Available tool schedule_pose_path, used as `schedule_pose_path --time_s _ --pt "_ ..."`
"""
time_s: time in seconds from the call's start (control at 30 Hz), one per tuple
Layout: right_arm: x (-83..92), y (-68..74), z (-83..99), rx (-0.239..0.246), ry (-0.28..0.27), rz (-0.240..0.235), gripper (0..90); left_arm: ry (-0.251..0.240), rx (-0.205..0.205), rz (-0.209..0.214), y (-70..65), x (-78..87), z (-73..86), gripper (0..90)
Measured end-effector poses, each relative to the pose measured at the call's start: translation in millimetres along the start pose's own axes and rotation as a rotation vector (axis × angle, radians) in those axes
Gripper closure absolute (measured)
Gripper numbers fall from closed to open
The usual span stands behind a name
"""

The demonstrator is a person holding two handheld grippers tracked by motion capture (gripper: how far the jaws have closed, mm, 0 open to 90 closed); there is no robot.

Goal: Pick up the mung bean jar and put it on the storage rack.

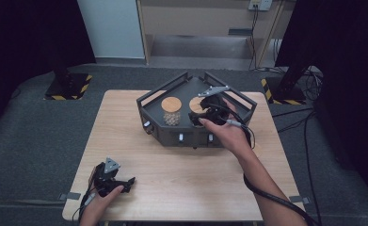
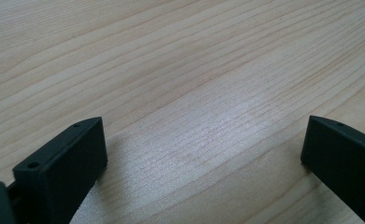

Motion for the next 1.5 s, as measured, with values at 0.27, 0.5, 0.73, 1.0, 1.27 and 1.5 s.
schedule_pose_path --time_s 0.27,0.5,0.73,1.0,1.27,1.5 --pt "-8.8 -7.6 -4.9 -0.002 0.005 0.004 25.5 0.000 0.000 0.000 0.1 0.0 0.0 0.0" --pt "-17.6 -11.2 -5.7 -0.012 0.013 0.002 25.5 0.000 -0.001 0.001 0.2 0.0 -0.1 0.0" --pt "-26.7 -14.1 -4.1 -0.029 0.025 0.005 25.5 -0.001 -0.001 0.002 0.4 -0.2 -0.1 0.0" --pt "-37.3 -18.1 -0.7 -0.048 0.038 0.010 25.5 0.000 -0.002 0.003 0.6 -0.2 -0.2 0.0" --pt "-43.4 -19.7 2.6 -0.061 0.042 0.008 25.5 0.000 -0.003 0.004 0.8 -0.2 -0.3 0.0" --pt "-48.4 -21.7 6.4 -0.074 0.051 0.010 25.5 0.002 -0.005 0.005 1.0 -0.2 -0.5 0.0"
Point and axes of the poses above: each handheld gripper's, and its own axes: x roughly backward along the jaws, z roughly out of its underside, y roughly to its left, the point moved 5 cm from there along -x, roughly forward along the jaws, and after that the axes turned 6 degrees about x, right-handed, at the moved point
